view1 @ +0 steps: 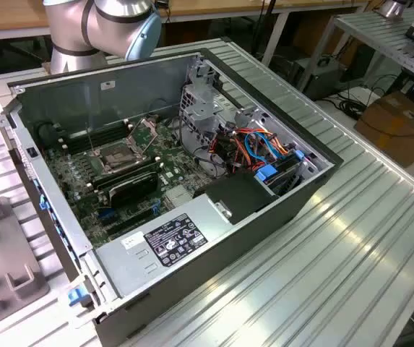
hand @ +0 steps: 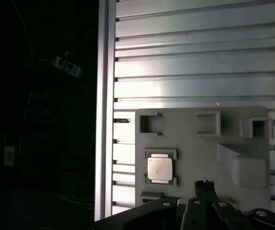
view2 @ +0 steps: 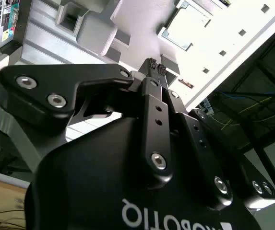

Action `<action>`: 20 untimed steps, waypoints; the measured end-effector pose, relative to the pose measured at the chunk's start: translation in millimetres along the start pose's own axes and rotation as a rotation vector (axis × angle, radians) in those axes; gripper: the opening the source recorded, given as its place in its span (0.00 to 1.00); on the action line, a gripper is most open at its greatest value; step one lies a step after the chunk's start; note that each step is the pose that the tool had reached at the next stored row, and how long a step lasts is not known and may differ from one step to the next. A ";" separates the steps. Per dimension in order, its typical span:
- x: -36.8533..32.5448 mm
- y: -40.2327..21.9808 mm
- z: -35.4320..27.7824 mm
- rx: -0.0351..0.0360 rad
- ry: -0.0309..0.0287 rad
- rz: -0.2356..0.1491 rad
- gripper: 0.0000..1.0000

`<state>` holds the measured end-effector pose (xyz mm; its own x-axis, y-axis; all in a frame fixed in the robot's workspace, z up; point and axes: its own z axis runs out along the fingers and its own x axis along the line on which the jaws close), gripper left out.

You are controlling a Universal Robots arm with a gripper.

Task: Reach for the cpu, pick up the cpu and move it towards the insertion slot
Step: 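Reach for the cpu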

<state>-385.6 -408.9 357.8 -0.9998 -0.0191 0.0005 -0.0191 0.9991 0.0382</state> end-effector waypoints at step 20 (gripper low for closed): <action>6.6 0.1 0.0 -0.0001 0.0001 0.000 0.11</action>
<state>-392.2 -408.9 357.8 -0.9998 -0.0191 0.0006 -0.0191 0.9991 0.0382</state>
